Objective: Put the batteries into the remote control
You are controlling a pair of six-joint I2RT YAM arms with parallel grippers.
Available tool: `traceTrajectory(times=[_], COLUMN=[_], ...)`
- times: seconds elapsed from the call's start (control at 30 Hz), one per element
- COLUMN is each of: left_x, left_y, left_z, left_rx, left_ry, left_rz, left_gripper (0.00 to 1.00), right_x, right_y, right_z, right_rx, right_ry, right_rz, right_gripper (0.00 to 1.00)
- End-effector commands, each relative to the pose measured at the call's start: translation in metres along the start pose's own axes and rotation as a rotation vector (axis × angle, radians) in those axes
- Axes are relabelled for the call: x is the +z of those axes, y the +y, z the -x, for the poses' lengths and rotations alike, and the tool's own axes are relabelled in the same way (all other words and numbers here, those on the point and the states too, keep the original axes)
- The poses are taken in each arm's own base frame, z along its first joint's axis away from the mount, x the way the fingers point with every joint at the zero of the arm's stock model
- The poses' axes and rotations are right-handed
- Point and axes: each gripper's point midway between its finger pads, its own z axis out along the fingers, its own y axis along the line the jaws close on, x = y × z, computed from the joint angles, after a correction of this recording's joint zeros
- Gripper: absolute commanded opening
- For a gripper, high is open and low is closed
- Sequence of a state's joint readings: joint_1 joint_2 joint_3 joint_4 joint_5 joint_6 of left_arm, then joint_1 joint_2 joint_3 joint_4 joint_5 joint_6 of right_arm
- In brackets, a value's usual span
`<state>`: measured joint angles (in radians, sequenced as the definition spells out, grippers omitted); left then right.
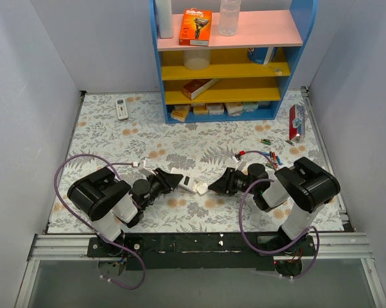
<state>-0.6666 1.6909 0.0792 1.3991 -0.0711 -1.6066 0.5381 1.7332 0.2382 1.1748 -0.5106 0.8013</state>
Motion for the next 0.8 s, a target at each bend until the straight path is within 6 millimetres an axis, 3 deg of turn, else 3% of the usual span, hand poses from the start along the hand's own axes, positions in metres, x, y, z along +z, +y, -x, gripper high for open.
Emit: traceTrajectory(times=[0.0,0.1,0.23,0.4,0.5,0.53,0.6,0.67,0.7,0.77], left_x=[-0.014,-0.016,-0.02,-0.025,-0.026,-0.028,-0.027,-0.027,-0.027,-0.025], left_y=[-0.028,-0.023,-0.016,-0.009,-0.02,-0.034,-0.03,-0.056,-0.049,-0.076], left_z=[0.047,0.05,0.061,0.068,0.077,0.084,0.079,0.092,0.085,0.095], left_rx=[0.133,0.172,0.224,0.272,0.274,0.254,0.244,0.213,0.213,0.189], left_ry=[-0.217,-0.225,-0.261,-0.27,-0.278,-0.293,-0.248,-0.259,-0.209,-0.191], left_rz=[-0.124,-0.093,-0.034,0.037,0.027,-0.007,0.03,-0.02,0.023,-0.018], left_gripper=[0.0,0.0,0.0,0.0,0.0,0.0,0.0,0.0,0.0,0.0], right_x=[-0.002,-0.006,-0.011,-0.033,-0.051,-0.056,-0.074,-0.087,-0.095,-0.107], right_y=[-0.017,-0.017,-0.02,-0.023,-0.017,-0.014,-0.004,0.01,0.013,0.02], right_z=[0.003,0.011,0.026,0.049,0.072,0.079,0.097,0.11,0.118,0.127], right_rx=[-0.064,-0.129,-0.217,-0.303,-0.367,-0.388,-0.416,-0.434,-0.431,-0.42], right_ry=[-0.002,-0.018,-0.028,-0.057,-0.102,-0.12,-0.179,-0.226,-0.244,-0.278], right_rz=[-0.094,-0.124,-0.207,-0.362,-0.453,-0.474,-0.532,-0.545,-0.583,-0.621], right_gripper=[0.45,0.5,0.66,0.78,0.84,0.85,0.92,0.97,0.97,0.97])
